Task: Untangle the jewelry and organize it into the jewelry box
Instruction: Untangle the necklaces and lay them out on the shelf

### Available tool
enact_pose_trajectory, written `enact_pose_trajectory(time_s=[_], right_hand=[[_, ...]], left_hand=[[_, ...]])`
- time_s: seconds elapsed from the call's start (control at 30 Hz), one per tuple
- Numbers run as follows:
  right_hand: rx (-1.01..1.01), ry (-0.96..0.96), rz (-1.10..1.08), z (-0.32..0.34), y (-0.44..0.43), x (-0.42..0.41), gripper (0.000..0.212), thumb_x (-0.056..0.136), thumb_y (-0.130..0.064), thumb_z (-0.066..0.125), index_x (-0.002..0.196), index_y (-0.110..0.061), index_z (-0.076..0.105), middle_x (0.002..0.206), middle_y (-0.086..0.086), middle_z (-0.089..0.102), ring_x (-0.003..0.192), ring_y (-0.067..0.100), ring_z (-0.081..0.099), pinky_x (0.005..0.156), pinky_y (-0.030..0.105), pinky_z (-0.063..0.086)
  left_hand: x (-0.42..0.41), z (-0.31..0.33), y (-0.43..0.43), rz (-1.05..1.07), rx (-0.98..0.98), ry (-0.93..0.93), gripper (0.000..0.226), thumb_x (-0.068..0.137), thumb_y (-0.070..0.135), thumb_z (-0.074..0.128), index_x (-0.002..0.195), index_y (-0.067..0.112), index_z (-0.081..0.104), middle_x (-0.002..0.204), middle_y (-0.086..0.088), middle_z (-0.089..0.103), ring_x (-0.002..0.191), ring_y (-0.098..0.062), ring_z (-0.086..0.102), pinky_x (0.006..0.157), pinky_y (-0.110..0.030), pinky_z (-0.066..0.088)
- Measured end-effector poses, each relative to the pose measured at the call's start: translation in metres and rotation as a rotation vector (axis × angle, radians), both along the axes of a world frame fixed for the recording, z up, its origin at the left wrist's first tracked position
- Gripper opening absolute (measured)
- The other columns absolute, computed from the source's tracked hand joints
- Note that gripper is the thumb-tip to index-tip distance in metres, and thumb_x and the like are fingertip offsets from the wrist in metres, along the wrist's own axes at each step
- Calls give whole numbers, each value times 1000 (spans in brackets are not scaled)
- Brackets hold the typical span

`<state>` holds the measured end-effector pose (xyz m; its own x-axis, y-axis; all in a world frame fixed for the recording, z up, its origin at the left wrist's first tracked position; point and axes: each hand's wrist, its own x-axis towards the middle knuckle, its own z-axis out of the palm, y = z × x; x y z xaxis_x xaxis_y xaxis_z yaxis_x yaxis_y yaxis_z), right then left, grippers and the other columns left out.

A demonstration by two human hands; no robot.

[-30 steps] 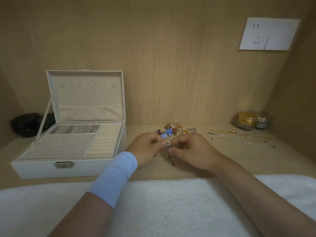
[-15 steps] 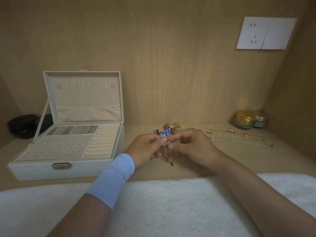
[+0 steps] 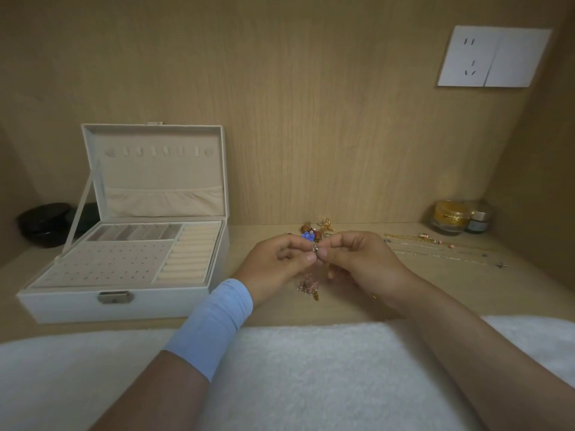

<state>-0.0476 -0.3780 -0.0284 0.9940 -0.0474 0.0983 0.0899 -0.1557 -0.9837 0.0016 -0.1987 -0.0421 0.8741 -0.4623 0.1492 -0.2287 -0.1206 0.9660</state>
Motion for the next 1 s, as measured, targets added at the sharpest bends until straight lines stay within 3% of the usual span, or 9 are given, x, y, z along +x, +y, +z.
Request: enact_pose_trajectory(time_s=[0.2,0.3,0.4,0.53,0.67,0.87,1.0], right_hand=[[26,58,53,1,0,-1,20,85,-1,74,103,-8,71,78,9,71,66,20,59,65,29,49],[-139,60,49,0,-5,-1,18,84,-2,76,96,-15,76,82,5,75,75,15,66,79,33,53],[-331,39,50,3,-9,-4,13,85,-7,77,86,-20,79,77,-2,76,70,4,67,73,20,52],[-325,17,30,5,-8,-7,10,87,-10,75,81,-17,79,73,-2,75,65,2,64,63,14,48],[-250,32,9,5,-3,-7,16,92,-9,69,78,-15,75,74,5,74,64,8,63,65,20,52],[-187,33,68,6,2,-8,18,96,-6,61,80,-10,69,65,3,66,58,11,55,60,21,48],[-274,8,103,5,-2,-8,16,90,-2,67,79,-13,70,64,0,64,58,7,57,63,17,47]], left_hand=[[-3,4,-1,60,10,-50,15,84,2,72,87,17,71,76,-3,72,60,-9,61,66,-20,52],[3,2,7,59,159,-163,18,81,10,76,81,28,73,73,7,70,61,-7,57,68,-22,49],[6,1,13,54,313,-276,16,77,17,80,78,31,72,72,13,65,57,6,52,66,-15,44],[5,3,15,26,372,-329,15,74,19,83,78,29,72,69,16,63,55,6,50,64,-14,42],[6,3,15,24,347,-279,12,75,26,83,78,30,71,65,21,62,56,6,49,65,-18,43],[2,1,8,21,207,-164,9,83,18,75,78,22,69,62,20,61,56,7,49,62,-11,38],[0,3,2,16,46,5,12,86,9,70,79,17,67,75,-7,69,70,-20,59,75,-32,49]])
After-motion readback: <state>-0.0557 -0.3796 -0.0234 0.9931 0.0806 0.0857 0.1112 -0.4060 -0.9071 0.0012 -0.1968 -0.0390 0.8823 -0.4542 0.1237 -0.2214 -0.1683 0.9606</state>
